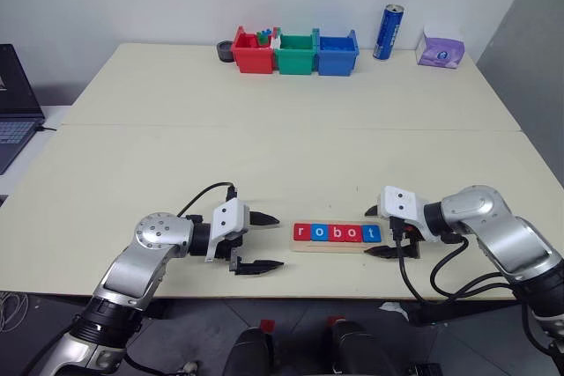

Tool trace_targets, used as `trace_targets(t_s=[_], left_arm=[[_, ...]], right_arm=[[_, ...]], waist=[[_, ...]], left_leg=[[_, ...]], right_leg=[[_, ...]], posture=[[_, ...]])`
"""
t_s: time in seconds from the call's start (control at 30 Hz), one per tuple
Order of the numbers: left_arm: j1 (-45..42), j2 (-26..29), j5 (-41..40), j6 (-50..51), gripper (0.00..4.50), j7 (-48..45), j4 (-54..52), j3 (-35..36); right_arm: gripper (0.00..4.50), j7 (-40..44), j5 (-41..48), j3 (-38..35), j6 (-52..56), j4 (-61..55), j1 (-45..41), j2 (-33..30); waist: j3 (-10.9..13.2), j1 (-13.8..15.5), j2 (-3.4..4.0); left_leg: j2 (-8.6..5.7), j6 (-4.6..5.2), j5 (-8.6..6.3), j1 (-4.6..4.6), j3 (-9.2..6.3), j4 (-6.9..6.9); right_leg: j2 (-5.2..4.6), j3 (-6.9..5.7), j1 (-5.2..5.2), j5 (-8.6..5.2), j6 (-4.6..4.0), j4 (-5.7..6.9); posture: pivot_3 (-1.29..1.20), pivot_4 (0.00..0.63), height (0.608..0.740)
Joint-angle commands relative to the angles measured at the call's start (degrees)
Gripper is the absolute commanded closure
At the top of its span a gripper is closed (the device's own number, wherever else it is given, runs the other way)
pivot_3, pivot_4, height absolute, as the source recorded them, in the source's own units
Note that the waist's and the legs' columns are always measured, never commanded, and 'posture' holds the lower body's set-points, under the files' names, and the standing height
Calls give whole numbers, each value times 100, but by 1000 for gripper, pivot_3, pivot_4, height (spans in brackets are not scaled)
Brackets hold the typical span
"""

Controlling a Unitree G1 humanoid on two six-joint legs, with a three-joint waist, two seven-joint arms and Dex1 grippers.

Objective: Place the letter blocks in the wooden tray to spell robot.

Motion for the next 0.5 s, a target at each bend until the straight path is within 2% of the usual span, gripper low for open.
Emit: trace_targets(t_s=[0.03, 0.23, 0.4, 0.5], left_arm=[[-25, 7, -46, -30, 0, 44, -204, 62], [42, 54, -141, 40, 0, 71, -243, 167], [140, 95, -187, 55, 0, 305, -259, 441], [223, 208, -199, 96, 0, 328, -389, 564]], right_arm=[[19, 16, 507, -659, 484, -637, -103, -148], [19, -380, 690, -1221, 758, -1104, 699, -332], [19, -771, 1105, -2112, 574, -1607, 1586, -94], [19, -696, 1418, -2556, 460, -1951, 2147, -79]], waist=[[0, 1, 1], [-1, 13, -2], [-1, 12, -2], [-1, 9, -3]], left_leg=[[0, 0, 0, 0, -2, 0], [0, 0, 0, -3, -2, -1], [0, 0, 0, -5, -2, 0], [0, 0, 0, -4, -2, -1]], right_leg=[[0, 0, 0, 0, 0, 0], [-1, -7, 1, 0, 0, -2], [-2, -6, 0, -6, 11, -1], [-1, -6, 1, -13, 23, 0]], posture=[[0, 150, 740], [0, 150, 740], [0, 150, 740], [0, 150, 740]])
